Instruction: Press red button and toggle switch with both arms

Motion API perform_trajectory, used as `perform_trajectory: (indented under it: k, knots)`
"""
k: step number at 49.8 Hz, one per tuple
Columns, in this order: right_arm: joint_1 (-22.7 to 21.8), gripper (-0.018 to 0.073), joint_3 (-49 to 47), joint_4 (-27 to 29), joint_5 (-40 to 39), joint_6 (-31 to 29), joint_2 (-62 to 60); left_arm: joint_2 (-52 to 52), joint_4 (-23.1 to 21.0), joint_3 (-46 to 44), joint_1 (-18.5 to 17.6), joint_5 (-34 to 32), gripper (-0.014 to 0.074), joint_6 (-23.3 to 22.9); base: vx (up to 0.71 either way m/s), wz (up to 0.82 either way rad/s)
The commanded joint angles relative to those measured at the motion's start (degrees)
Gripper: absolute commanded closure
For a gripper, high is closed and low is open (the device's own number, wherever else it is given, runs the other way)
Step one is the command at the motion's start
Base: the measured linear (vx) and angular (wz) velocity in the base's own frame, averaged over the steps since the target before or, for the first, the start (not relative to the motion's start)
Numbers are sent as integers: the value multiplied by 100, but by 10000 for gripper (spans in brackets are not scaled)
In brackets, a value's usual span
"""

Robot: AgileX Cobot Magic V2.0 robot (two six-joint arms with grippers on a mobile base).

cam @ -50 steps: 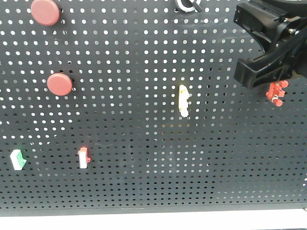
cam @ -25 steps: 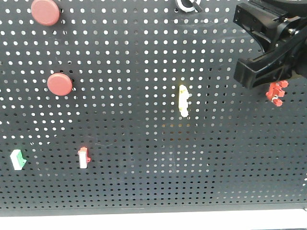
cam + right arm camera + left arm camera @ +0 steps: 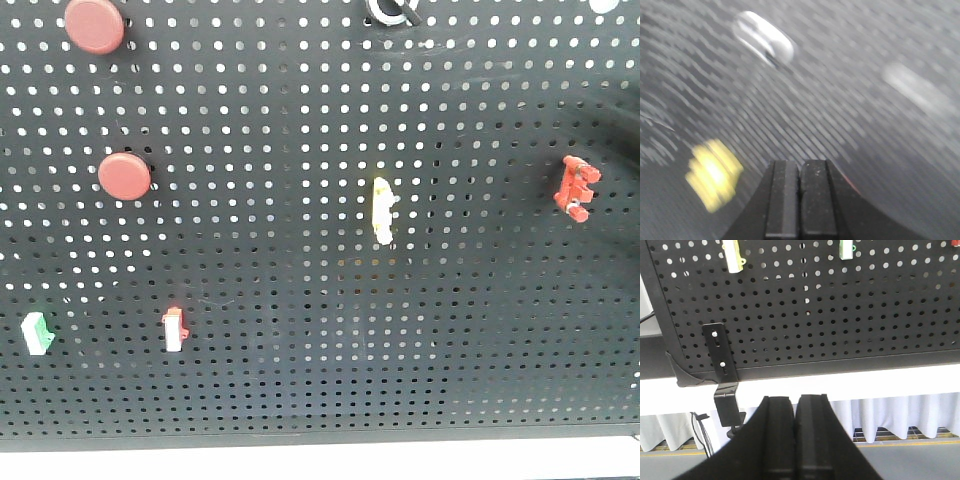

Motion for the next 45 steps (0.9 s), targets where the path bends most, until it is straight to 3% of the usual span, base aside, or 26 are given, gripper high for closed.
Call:
perform_trajectory:
  k: [1, 9, 18, 25, 30, 45]
  knots:
    - [-666, 559, 762, -14, -287, 94, -813, -31, -56, 189, 6, -434, 595, -38, 0, 0]
    - [-1416, 559, 2669, 298, -287, 311, -2217, -31, -56, 189, 6, -434, 595, -38, 0, 0]
    - [-1497, 559, 4453, 738, -302, 776, -3479, -31, -56, 189, 6, -434, 595, -38, 0, 0]
    - [-1497, 559, 5576, 740, -632, 1294, -4323, -31, -56, 189, 6, -434, 595, -38, 0, 0]
    - [-1489, 559, 5542, 628, -129, 1444, -4189, -41, -56, 189, 6, -415, 595, -38, 0, 0]
    - [-1489, 559, 5547, 462, -261, 1359, -4189, -25, -56, 189, 6, -415, 595, -38, 0, 0]
